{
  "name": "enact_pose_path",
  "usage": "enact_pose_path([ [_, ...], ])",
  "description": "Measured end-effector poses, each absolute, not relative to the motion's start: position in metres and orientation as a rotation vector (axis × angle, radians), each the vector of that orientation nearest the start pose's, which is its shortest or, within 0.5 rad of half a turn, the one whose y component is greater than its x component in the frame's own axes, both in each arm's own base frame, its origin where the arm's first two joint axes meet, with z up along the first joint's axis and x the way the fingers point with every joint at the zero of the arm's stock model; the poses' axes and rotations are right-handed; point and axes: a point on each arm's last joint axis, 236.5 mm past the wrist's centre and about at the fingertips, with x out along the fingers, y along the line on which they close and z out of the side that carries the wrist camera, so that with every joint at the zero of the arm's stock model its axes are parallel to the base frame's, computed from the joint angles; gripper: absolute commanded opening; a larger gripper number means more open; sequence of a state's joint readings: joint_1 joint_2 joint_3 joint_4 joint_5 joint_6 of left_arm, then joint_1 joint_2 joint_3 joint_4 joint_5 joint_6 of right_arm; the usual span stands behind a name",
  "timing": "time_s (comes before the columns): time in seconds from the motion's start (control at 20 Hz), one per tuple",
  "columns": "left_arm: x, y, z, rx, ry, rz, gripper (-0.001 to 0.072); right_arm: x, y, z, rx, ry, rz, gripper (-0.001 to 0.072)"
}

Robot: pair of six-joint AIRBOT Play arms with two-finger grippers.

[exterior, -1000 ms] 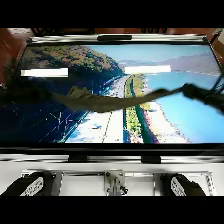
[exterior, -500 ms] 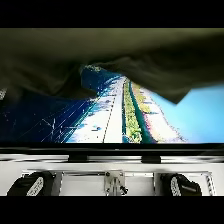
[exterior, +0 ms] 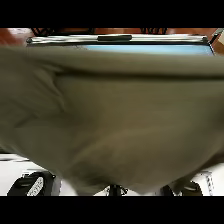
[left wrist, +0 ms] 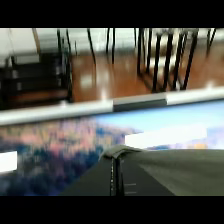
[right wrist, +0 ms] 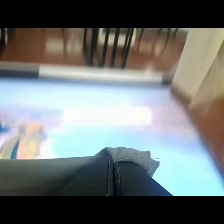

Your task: Fold the shirts.

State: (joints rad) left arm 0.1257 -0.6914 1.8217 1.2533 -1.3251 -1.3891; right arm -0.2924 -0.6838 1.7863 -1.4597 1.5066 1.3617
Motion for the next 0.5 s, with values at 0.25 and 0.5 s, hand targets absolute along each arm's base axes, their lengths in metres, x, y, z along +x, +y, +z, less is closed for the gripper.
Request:
enact_pose_path([
  [0.25,0.33,-0.027,0.299,-0.031,0.645,-0.199,0.0026,0.283,-0.044,0.249,0.067,0.988,-0.024,0.0062],
  [0.5,0.423,-0.032,0.185,-0.163,0.859,-0.251,0.0026,0.386,-0.024,0.133,0.183,1.169,0.083,0.0062],
])
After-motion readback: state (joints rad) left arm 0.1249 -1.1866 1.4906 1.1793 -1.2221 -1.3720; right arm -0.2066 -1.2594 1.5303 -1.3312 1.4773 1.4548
